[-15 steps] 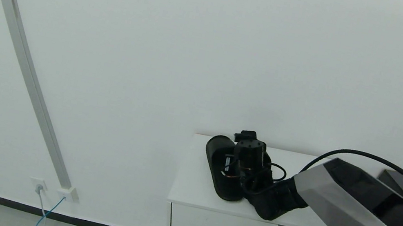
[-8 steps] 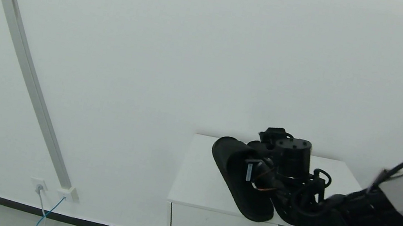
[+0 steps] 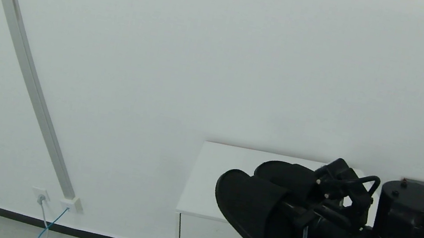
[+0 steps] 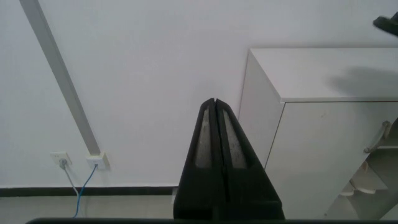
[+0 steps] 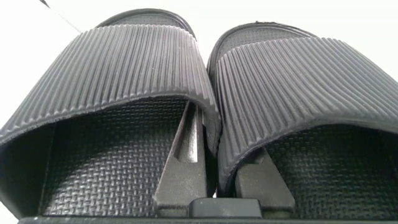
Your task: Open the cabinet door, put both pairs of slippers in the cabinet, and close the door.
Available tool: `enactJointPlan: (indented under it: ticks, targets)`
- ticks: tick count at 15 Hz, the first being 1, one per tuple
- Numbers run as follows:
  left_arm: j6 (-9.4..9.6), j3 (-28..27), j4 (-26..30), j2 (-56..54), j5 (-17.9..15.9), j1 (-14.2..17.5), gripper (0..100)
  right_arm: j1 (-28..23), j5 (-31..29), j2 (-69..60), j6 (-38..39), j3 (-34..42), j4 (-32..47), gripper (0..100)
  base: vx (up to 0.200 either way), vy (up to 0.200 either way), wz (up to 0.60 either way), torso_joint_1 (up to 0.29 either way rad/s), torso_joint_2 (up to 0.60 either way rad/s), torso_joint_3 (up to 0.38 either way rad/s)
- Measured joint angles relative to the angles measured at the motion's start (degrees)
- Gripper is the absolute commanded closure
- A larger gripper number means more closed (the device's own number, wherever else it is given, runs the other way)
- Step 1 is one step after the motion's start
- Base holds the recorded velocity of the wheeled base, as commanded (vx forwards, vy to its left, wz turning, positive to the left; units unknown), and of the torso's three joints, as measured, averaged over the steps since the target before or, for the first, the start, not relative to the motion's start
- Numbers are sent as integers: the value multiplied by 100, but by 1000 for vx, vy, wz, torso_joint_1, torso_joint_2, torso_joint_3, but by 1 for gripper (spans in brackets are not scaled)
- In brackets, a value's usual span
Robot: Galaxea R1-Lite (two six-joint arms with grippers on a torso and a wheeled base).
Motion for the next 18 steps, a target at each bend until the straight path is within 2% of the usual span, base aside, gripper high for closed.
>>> enactJointPlan:
  ticks: [1, 10, 18]
  targets:
    - [0, 0, 0, 0, 0, 0, 100, 4, 68, -44, -59, 117, -146, 100, 0, 0, 0, 0, 0, 0]
    - [0, 0, -2, 0, 0, 0, 100, 20, 104, -52, -85, 307, -179, 100, -200, 0, 0, 4, 1, 2]
    - [0, 0, -2, 0, 0, -5, 100, 4, 117, 40, -39, 380, -200, 100, 0, 0, 0, 0, 0, 0]
